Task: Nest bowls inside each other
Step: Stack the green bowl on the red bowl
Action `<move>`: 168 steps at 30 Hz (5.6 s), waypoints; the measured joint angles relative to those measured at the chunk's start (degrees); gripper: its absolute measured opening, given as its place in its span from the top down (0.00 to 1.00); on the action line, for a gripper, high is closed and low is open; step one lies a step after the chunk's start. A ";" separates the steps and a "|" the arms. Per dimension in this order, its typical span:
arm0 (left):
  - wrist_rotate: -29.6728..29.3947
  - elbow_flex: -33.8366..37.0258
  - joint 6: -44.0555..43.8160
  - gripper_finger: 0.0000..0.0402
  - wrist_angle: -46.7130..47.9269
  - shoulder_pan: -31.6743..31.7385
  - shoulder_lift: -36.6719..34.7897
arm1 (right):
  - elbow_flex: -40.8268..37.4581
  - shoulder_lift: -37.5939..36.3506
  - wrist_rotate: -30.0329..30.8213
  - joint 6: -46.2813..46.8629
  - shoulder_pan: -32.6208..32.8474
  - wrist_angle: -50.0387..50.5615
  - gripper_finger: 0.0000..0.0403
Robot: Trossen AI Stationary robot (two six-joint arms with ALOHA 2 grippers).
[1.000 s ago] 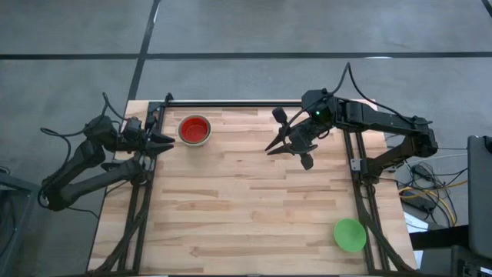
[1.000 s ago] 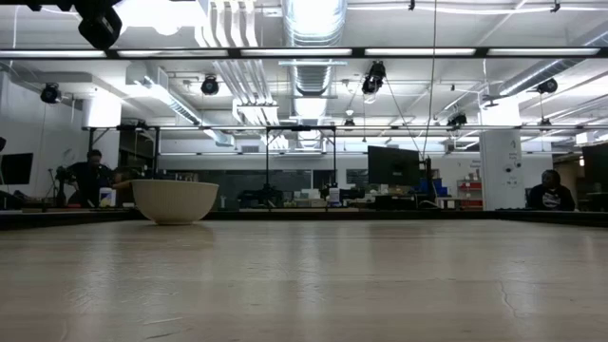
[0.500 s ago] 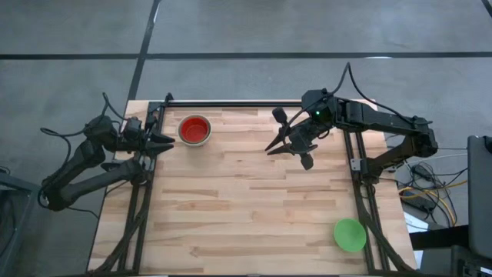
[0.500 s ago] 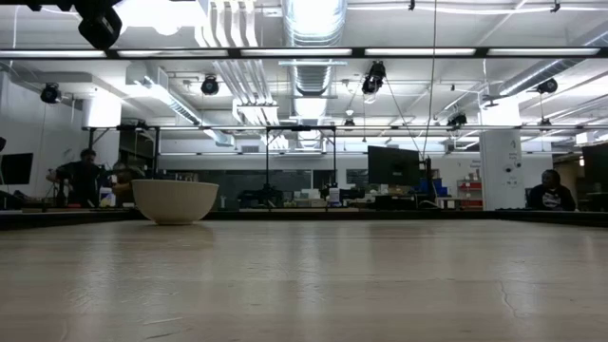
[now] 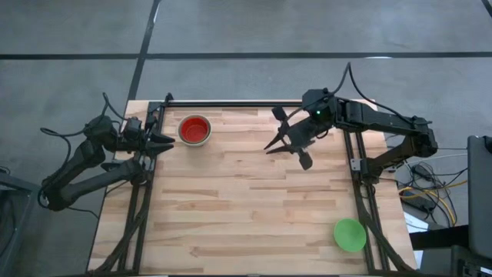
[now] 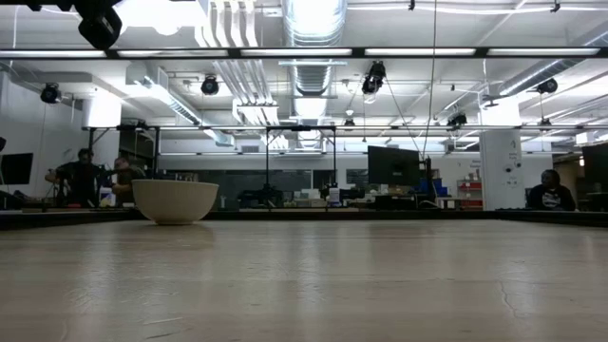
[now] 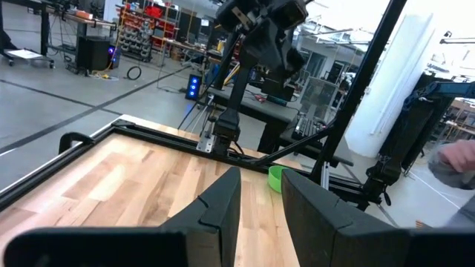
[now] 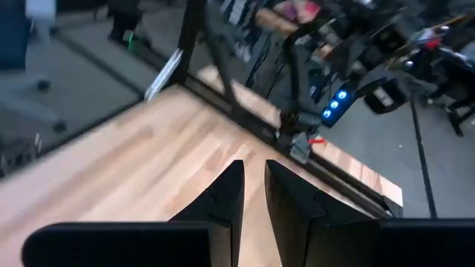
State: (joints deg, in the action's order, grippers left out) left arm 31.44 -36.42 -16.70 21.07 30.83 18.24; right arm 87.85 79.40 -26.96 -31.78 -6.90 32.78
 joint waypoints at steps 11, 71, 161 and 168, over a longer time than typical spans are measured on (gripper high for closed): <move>0.00 0.00 -0.01 0.74 -0.01 0.00 0.02 | 0.00 -0.04 8.54 21.86 -0.59 -2.55 0.87; 0.02 0.02 0.00 0.74 0.01 -0.01 0.02 | 0.00 -5.53 46.62 117.21 30.99 57.36 0.87; 0.00 0.02 0.01 0.74 0.01 -0.02 0.00 | -32.14 5.84 39.05 167.26 74.44 13.96 0.87; 0.02 0.02 0.01 0.74 0.03 0.00 0.00 | -34.51 5.86 38.63 167.62 74.44 9.98 0.87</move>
State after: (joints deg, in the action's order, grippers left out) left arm 31.46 -36.40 -16.69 21.10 30.83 18.24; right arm 53.34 85.25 11.66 135.85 67.55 42.76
